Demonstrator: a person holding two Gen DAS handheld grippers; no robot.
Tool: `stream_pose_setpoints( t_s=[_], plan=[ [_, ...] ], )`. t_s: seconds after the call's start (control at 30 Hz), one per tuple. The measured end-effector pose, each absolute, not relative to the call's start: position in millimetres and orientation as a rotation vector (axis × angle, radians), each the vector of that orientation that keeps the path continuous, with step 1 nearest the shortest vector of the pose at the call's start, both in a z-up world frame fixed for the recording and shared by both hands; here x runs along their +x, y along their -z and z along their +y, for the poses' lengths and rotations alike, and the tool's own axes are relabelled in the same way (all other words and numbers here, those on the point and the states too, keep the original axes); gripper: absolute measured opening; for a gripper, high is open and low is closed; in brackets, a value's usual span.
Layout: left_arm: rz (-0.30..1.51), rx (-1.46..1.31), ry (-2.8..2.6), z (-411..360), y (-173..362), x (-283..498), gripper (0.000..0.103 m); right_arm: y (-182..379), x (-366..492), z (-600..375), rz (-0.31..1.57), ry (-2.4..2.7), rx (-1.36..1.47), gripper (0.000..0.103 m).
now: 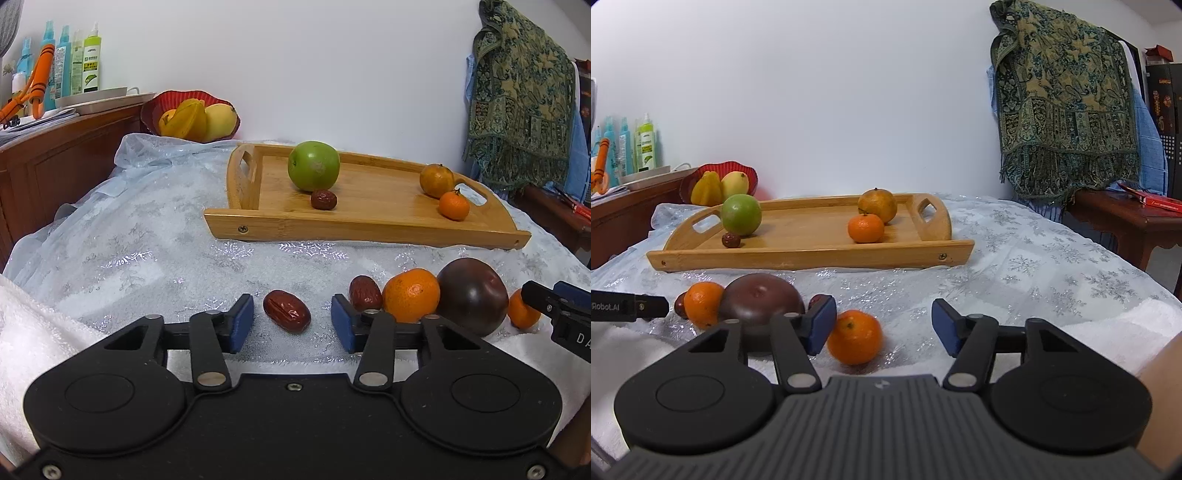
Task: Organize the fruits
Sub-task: 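Withdraw both open tools from the tray toward the remaining fruit row, then grasp a red date with the left tool while the right tool grasps a tangerine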
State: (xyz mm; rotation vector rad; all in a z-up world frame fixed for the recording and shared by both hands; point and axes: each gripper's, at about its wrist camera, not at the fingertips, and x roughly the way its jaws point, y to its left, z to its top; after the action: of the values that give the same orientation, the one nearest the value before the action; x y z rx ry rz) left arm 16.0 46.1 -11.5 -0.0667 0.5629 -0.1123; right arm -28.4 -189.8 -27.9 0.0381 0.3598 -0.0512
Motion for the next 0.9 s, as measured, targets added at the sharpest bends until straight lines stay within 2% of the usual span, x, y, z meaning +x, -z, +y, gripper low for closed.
stream_pose_setpoints(
  t_s=[0.33,0.5,0.9],
  plan=[
    [0.569,-0.060,0.114,44,12,15,0.027,30,-28,-187,0.369,0.039,0.042,0.059],
    [0.571,-0.058,0.116,44,12,15,0.024,31,-28,-185,0.373,0.031,0.040,0.056],
    [0.574,-0.023,0.135,33,16,12,0.024,33,-27,-177,0.392,0.000,0.027,0.052]
  ],
)
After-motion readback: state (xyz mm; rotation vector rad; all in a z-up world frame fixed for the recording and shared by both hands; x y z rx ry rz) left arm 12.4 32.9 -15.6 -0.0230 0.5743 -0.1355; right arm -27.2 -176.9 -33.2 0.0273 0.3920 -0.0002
